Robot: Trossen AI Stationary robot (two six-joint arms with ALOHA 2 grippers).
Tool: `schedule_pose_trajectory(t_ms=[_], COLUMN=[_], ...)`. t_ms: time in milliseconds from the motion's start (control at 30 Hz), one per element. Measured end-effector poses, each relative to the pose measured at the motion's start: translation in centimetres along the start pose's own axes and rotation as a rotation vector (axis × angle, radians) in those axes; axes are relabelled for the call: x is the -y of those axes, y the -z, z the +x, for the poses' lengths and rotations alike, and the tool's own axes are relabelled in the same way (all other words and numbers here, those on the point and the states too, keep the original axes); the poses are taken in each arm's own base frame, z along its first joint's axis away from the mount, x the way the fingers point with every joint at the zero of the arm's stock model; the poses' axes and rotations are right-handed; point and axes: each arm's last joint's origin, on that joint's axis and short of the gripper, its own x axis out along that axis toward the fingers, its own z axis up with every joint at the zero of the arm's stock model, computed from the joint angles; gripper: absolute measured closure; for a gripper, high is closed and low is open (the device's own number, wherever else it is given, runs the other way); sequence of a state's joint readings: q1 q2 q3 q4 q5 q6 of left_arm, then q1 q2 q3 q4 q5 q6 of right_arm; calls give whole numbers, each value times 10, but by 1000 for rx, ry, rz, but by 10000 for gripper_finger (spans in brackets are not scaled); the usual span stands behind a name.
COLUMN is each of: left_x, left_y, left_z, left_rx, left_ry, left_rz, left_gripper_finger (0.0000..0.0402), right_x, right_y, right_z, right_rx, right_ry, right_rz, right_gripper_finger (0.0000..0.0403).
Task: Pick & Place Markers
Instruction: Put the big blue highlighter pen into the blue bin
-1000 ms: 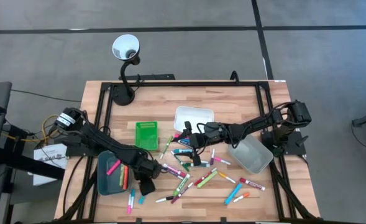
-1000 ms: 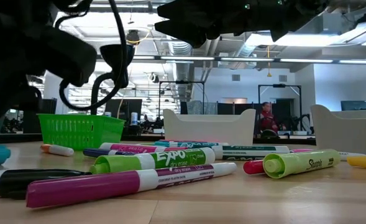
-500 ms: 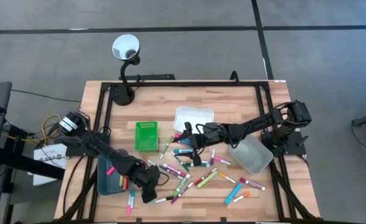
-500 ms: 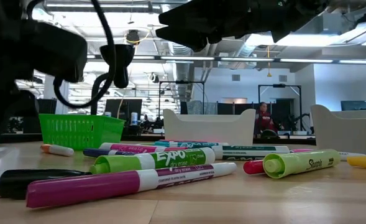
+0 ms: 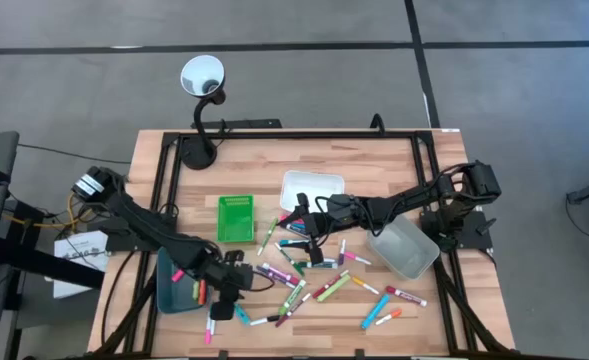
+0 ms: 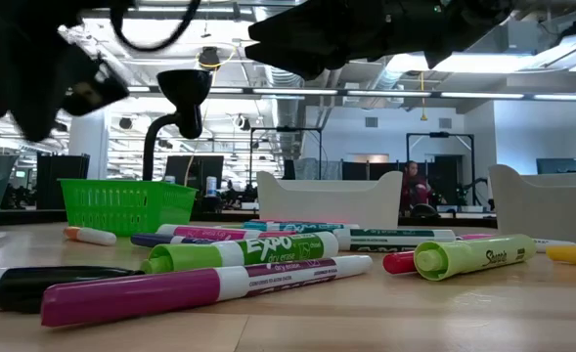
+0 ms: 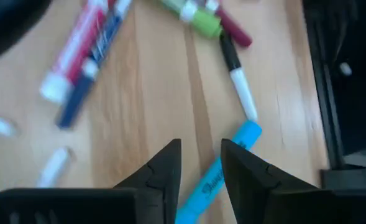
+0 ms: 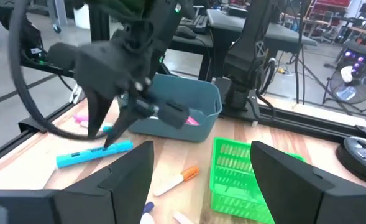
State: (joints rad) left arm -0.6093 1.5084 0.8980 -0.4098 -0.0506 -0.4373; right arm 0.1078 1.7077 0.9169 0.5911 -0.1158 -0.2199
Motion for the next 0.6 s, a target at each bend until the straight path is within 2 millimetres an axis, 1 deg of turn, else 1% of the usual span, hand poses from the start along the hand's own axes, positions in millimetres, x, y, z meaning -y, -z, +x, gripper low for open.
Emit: schedule_pose_trajectory(t_ms=[67, 100, 233, 333, 467, 600], left_x=[0, 0, 6, 12, 15, 14], left_y=[-2, -1, 11, 21, 28, 30], left_z=[-1, 3, 27, 44, 55, 64], left_rx=[16, 4, -106, -174, -215, -222], left_ry=[-5, -4, 14, 4, -6, -60], left_rz=[26, 34, 103, 167, 189, 198], left_gripper_finger=[281, 276, 260, 257, 257, 261], right_x=[2, 3, 5, 7, 6, 6], right_y=[0, 1, 1, 2, 2, 2], right_z=[0, 0, -1, -1, -1, -1], right_rx=[-1, -3, -7, -8, -13, -13], right_ry=[5, 6, 14, 17, 16, 16], right_rz=[1, 1, 4, 6, 7, 6], right_gripper_finger=[143, 143, 143, 143, 143, 143])
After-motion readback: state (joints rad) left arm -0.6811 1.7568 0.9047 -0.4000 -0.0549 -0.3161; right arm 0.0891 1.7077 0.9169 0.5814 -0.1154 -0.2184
